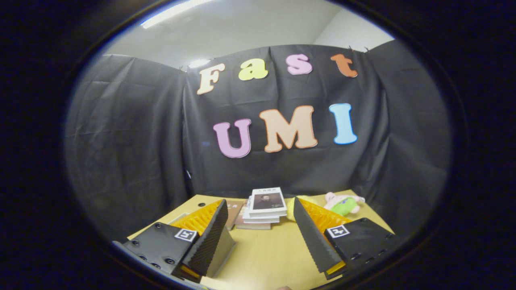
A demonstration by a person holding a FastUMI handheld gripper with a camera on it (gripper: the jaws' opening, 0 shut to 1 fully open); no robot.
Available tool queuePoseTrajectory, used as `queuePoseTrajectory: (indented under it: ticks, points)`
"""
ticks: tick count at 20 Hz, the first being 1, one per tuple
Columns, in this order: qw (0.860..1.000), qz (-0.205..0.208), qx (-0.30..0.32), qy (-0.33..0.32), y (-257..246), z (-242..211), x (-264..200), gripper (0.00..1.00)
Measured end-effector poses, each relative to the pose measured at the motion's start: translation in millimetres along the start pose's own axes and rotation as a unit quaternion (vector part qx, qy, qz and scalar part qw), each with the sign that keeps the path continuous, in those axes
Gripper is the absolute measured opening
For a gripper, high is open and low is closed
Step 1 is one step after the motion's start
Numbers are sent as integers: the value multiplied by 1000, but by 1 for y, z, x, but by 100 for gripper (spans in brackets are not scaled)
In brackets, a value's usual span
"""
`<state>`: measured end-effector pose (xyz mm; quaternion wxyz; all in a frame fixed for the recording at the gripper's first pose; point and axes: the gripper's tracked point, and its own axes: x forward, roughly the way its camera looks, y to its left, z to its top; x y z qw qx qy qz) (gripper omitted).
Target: Open the storage box then place both shoes into the box .Put the left shoe in first, then the right shoe, with the right side of both shoes facing outward in a uniform manner.
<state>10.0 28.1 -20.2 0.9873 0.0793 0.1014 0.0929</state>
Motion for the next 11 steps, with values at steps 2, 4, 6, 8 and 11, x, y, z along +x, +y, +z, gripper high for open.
queuePoseTrajectory:
  ticks: [2, 4, 6, 8, 11]
  points:
    - [999, -19, -11, -27, -15, 9, -6, 100]
    - [998, -37, -21, -42, -30, 15, -10, 100]
    - [997, -55, -25, -51, -44, 18, -13, 100]
    - [996, -64, -22, -56, -51, 20, -12, 100]
    - [996, -68, -24, -61, -58, 27, -8, 100]
